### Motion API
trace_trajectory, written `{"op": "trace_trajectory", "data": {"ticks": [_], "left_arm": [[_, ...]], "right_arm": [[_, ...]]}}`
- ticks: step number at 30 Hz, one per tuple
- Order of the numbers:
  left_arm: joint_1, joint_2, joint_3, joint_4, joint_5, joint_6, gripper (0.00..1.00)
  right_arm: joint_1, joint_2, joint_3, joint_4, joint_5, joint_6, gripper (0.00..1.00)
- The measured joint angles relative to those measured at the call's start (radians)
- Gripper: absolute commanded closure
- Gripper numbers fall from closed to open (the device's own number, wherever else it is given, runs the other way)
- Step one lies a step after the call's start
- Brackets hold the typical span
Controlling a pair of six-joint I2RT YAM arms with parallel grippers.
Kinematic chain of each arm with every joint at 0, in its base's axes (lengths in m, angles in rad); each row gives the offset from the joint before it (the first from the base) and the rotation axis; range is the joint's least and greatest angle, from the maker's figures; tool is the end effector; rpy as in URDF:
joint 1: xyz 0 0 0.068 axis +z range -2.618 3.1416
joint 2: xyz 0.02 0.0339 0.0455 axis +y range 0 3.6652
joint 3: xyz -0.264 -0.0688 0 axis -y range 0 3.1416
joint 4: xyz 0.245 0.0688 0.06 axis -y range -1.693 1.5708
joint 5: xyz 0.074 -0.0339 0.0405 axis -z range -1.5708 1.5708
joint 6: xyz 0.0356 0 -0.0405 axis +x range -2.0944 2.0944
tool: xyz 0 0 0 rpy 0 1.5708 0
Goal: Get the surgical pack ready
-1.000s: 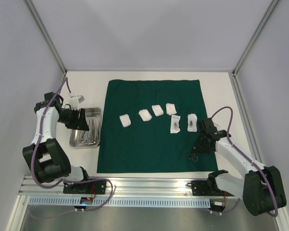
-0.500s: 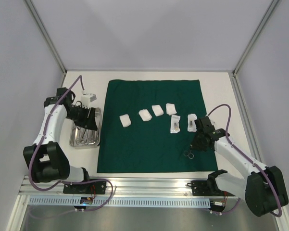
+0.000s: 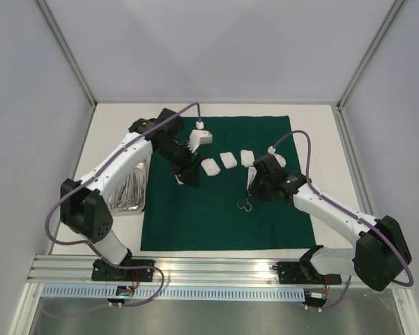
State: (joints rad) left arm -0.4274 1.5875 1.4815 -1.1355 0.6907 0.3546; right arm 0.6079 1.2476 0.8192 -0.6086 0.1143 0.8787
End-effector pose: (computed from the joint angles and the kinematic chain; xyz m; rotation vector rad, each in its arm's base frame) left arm 0.2702 -0.1480 0.3152 1.1690 2.4156 -0.9793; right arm 0.1990 0.1335 0.2225 0.3985 2.6180 0.3784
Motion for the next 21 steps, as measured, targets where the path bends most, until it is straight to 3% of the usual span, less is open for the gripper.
{"op": "trace_trajectory", "data": {"ticks": [8,21], "left_arm": [[-0.198,0.239,0.074,0.151,0.117,-0.160,0.27],[-0.297,0.389,0.143,0.259,0.147,-0.287,0.30]], "right_arm": [[0.026,0.043,0.040,0.089,-0.023,0.042,1.00],[0.026,0.043,0.028,0.128,-0.059,0.071,0.99]]}}
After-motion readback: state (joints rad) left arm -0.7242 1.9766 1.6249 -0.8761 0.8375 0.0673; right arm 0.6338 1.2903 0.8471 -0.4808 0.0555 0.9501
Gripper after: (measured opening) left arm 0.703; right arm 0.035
